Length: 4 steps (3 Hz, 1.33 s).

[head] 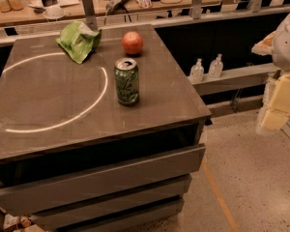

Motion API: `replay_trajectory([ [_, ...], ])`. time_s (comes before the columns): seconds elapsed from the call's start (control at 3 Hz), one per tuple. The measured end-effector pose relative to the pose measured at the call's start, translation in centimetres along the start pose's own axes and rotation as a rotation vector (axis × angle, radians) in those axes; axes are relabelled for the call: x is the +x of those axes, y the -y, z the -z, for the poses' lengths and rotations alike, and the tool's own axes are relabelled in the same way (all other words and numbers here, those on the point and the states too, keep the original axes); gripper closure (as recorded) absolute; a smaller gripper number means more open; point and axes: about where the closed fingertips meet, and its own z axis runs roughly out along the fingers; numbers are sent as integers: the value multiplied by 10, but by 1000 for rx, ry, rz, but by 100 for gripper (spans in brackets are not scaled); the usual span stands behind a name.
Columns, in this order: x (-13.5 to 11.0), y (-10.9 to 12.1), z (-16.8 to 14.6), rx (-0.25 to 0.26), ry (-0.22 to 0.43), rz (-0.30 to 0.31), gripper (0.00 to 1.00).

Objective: Move apple near green rice chip bag

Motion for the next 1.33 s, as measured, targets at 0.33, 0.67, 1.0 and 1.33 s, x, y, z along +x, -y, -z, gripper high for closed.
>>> replay_trajectory([
  [0.33,0,0,0,0,0,0,0],
  [0.67,-9,16,2,43,127,-45,0],
  [1.0,-18,70,13,154,372,-144,0],
  [1.33,-59,141,26,242,690,-239,0],
])
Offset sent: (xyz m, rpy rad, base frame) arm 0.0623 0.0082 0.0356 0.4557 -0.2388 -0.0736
